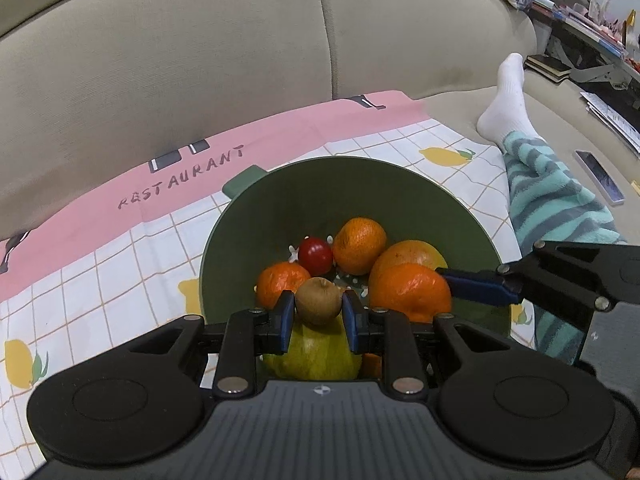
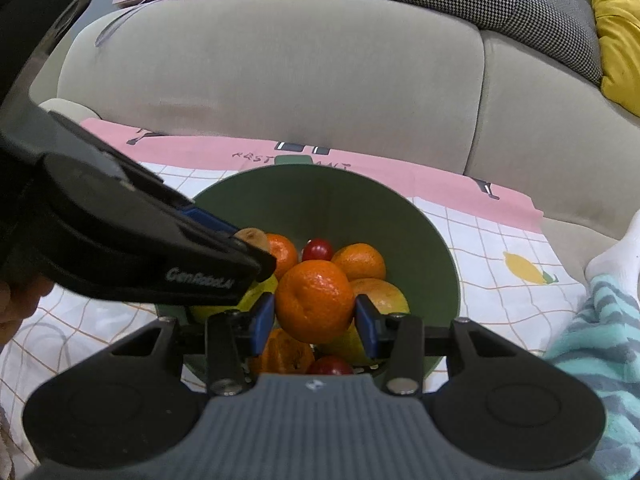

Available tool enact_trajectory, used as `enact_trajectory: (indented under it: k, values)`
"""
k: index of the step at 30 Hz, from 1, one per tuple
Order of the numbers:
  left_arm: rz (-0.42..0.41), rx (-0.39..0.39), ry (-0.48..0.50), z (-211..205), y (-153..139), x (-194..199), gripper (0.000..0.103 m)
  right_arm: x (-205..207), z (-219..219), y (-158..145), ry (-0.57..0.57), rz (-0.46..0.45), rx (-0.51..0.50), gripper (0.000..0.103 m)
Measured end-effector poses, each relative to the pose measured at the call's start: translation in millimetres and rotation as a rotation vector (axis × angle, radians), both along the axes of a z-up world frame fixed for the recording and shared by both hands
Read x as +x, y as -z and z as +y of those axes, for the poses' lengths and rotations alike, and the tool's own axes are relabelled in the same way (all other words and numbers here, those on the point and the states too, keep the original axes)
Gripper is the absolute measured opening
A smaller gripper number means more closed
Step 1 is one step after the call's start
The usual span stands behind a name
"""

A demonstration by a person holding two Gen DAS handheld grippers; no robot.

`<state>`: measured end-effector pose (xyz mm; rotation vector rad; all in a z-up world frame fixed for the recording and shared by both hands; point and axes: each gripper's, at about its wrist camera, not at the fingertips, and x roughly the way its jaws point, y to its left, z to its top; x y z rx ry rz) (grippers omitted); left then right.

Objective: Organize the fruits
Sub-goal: 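Carry the kiwi and mandarin over the green colander and lower them, then open both grippers to release the kiwi and mandarin into the colander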

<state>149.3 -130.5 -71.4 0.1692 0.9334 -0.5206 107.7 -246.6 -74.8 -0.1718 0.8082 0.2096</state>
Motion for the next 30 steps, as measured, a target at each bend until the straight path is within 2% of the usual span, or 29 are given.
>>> enact_trajectory:
  k: [14,20,28,30]
  values:
    - [0.028,0.046,0.023,-12,20,17,0.028,9,5,11,-0.042,0.013,-0.032,0.041]
    - [0.021,0.042,0.018,-8,17,15,0.042,9,6,12,-0.046,0.018,-0.029,0.042]
    - [0.008,0.016,-0.015,6,3,3,0.050,6,3,8,-0.033,0.035,-0.004,0.043]
    - [0.009,-0.004,-0.034,11,-2,-1,0.052,4,3,5,-0.029,0.026,-0.006,0.053]
